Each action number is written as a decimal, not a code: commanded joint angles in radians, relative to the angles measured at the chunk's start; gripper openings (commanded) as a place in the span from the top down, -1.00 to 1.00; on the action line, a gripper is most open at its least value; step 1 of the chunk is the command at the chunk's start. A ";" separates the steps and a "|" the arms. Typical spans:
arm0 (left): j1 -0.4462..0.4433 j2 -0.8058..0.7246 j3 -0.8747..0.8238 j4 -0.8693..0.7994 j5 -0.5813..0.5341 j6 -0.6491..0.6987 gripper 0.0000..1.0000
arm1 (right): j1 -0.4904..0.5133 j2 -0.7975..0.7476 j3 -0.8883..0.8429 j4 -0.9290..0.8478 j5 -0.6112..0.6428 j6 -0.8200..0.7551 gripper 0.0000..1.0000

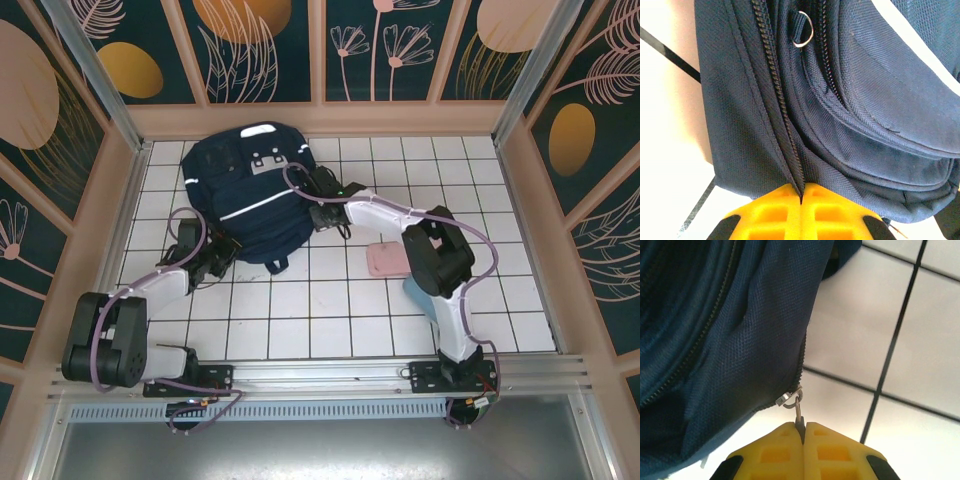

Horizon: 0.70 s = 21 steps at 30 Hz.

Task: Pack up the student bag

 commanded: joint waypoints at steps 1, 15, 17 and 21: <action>0.029 0.027 0.059 -0.060 -0.094 0.105 1.00 | -0.058 -0.181 -0.173 -0.126 0.071 0.053 1.00; 0.073 0.022 0.051 -0.135 -0.166 0.150 1.00 | -0.150 -0.196 -0.265 -0.044 0.193 0.124 1.00; 0.088 0.015 0.048 -0.133 -0.161 0.160 1.00 | -0.201 -0.172 -0.249 -0.013 0.173 0.112 1.00; 0.089 0.011 0.067 -0.139 -0.147 0.172 1.00 | -0.221 -0.124 -0.196 0.030 0.125 0.075 1.00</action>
